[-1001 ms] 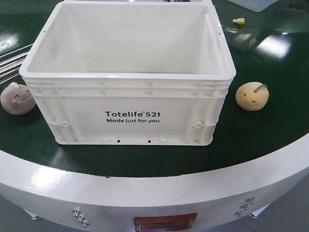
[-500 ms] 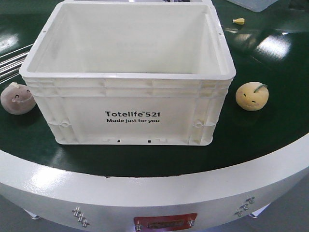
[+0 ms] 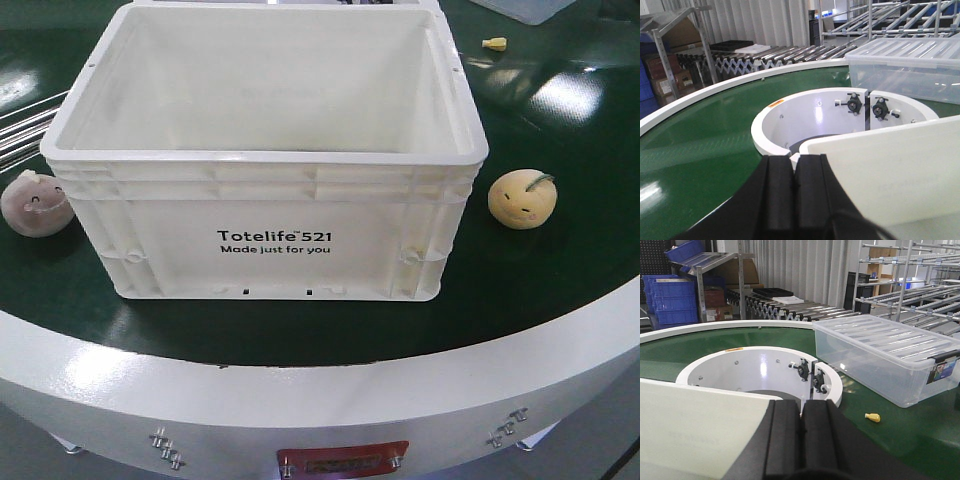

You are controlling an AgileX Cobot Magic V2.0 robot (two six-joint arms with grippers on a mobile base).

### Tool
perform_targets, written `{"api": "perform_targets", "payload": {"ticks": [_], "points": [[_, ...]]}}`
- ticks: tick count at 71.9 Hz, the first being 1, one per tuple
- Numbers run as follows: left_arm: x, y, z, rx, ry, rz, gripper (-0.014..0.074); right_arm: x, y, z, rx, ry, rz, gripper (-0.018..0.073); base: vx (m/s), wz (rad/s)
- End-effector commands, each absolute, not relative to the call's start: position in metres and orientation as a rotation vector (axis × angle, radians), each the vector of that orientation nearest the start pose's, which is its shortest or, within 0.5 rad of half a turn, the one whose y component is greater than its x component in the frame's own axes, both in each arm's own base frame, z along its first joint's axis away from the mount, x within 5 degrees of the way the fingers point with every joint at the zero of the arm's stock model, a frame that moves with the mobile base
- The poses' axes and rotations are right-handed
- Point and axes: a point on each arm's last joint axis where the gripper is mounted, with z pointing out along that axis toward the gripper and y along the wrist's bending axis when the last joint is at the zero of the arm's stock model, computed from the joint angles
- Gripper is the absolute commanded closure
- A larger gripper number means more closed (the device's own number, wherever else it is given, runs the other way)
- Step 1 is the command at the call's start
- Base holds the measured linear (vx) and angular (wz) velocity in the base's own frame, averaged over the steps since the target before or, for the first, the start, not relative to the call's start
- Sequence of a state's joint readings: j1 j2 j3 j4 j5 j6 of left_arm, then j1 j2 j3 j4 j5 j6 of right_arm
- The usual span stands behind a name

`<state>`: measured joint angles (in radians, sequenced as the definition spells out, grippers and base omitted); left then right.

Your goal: Place moving items into box and shelve

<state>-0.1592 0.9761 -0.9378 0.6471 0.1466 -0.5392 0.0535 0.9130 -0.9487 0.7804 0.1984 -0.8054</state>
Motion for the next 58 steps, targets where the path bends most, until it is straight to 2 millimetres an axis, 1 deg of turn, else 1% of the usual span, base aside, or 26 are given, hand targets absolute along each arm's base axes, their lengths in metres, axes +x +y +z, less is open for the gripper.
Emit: {"api": "perform_targets", "payload": {"ticks": [1, 6, 8, 14, 15, 16, 19, 22, 26, 29, 34, 43, 47, 52, 58], "points": [[0.207, -0.029, 0.429, 0.170, 1.510, -0.014, 0.0498, 0.189, 0.020, 0.437, -0.147, 1.507, 0.106, 0.0468, 0.00, 0.00], [0.207, -0.030, 0.428, 0.172, 1.507, -0.016, 0.0419, 0.189, 0.021, 0.436, -0.158, 1.517, 0.113, 0.0392, 0.00, 0.00], [0.207, -0.030, 0.428, 0.172, 1.507, -0.017, 0.0394, 0.189, 0.021, 0.436, -0.158, 1.517, 0.114, 0.0343, 0.00, 0.00], [0.209, -0.030, 0.427, 0.171, 1.515, -0.014, 0.0269, 0.189, 0.021, 0.436, -0.157, 1.516, 0.113, 0.0199, 0.00, 0.00], [0.209, -0.030, 0.427, 0.171, 1.518, -0.014, 0.0249, 0.189, 0.021, 0.436, -0.156, 1.515, 0.111, 0.0160, 0.00, 0.00], [0.210, -0.030, 0.426, 0.171, 1.521, -0.013, 0.0220, 0.189, 0.021, 0.436, -0.154, 1.513, 0.110, 0.0146, 0.00, 0.00], [0.211, -0.030, 0.425, 0.171, 1.526, -0.013, 0.0165, 0.189, 0.020, 0.437, -0.147, 1.508, 0.109, 0.0055, 0.00, 0.00], [0.212, -0.030, 0.424, 0.171, 1.530, -0.012, 0.0108, 0.189, 0.020, 0.437, -0.140, 1.507, 0.115, -0.0017, 0.00, 0.00], [0.213, -0.030, 0.423, 0.163, 1.542, -0.012, 0.0059, 0.189, 0.020, 0.437, -0.133, 1.506, 0.120, -0.0100, 0.00, 0.00], [0.213, -0.029, 0.422, 0.155, 1.556, -0.003, 0.0036, 0.189, 0.019, 0.438, -0.132, 1.502, 0.111, -0.0137, 0.00, 0.00], [0.209, -0.022, 0.421, 0.117, 1.590, 0.032, 0.0024, 0.189, 0.013, 0.439, -0.104, 1.495, 0.084, -0.0162, 0.00, 0.00], [0.195, 0.001, 0.422, -0.054, 1.640, 0.093, 0.0028, 0.181, -0.007, 0.443, -0.020, 1.481, 0.001, -0.0144, 0.00, 0.00], [0.186, 0.013, 0.424, -0.119, 1.644, 0.146, 0.0028, 0.177, -0.015, 0.444, 0.011, 1.477, -0.037, -0.0130, 0.00, 0.00], [0.179, 0.023, 0.426, -0.153, 1.640, 0.217, 0.0028, 0.173, -0.025, 0.444, 0.044, 1.488, -0.078, -0.0105, 0.00, 0.00], [0.175, 0.031, 0.428, -0.160, 1.639, 0.300, 0.0028, 0.172, -0.027, 0.443, 0.044, 1.499, -0.086, -0.0077, 0.00, 0.00]]}}
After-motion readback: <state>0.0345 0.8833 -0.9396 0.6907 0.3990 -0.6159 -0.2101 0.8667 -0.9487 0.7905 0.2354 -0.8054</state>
